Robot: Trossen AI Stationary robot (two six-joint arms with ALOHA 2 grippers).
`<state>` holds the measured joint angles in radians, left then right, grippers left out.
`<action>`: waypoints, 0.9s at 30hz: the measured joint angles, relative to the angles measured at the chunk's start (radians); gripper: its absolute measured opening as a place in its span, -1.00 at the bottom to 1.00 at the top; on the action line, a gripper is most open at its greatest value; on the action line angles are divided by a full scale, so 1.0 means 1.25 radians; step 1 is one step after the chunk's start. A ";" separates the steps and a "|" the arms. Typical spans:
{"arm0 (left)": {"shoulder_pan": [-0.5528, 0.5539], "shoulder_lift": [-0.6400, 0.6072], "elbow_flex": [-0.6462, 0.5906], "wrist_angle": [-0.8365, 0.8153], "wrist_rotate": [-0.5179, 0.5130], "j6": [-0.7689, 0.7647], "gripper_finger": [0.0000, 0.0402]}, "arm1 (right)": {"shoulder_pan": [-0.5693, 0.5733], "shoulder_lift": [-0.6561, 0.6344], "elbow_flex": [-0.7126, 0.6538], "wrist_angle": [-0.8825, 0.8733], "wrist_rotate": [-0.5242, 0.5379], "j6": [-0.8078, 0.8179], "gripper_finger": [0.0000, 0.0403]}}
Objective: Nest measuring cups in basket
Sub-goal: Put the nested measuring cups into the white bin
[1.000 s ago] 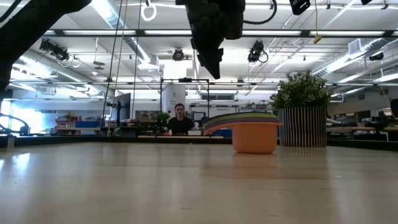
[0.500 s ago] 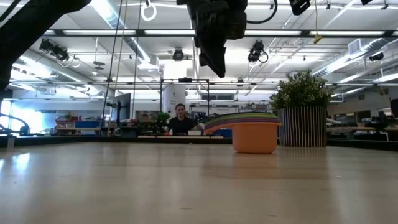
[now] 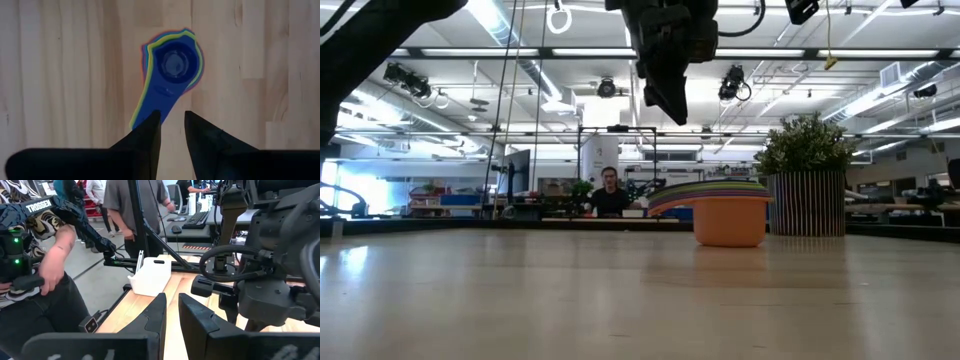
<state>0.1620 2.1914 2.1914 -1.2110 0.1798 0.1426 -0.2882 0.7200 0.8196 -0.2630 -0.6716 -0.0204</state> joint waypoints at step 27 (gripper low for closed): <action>0.018 0.017 -0.001 0.049 0.056 0.062 0.48 | 0.000 0.000 0.000 0.000 0.000 0.000 -0.72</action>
<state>0.1844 2.2127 2.1899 -1.1498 0.2501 0.2203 -0.2882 0.7200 0.8192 -0.2634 -0.6716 -0.0204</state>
